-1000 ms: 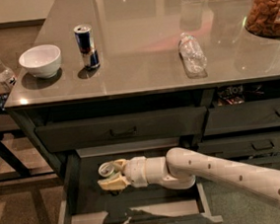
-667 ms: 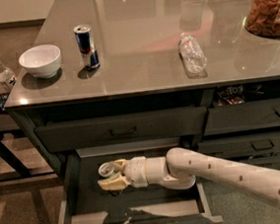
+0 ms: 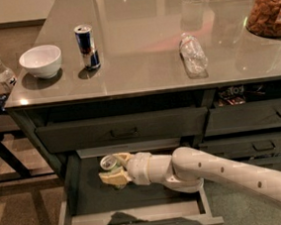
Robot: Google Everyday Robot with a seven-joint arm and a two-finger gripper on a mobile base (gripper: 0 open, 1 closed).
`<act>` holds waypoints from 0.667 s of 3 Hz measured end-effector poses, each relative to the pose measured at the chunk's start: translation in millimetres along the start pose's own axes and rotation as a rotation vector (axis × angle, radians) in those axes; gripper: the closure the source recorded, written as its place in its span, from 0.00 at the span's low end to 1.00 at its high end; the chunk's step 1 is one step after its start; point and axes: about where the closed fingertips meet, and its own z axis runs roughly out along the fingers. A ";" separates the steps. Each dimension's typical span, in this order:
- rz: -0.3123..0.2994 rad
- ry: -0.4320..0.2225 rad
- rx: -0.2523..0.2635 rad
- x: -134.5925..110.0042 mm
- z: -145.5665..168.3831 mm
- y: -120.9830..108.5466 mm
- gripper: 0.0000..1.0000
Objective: Pick green can from middle drawer and place on counter
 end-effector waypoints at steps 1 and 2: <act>0.000 0.000 0.000 0.0 0.0 0.0 1.00; -0.005 -0.023 0.015 -13.8 -1.7 -1.4 1.00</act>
Offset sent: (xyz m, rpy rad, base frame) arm 0.0097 -0.0032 0.0307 0.0375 -0.0346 -0.0465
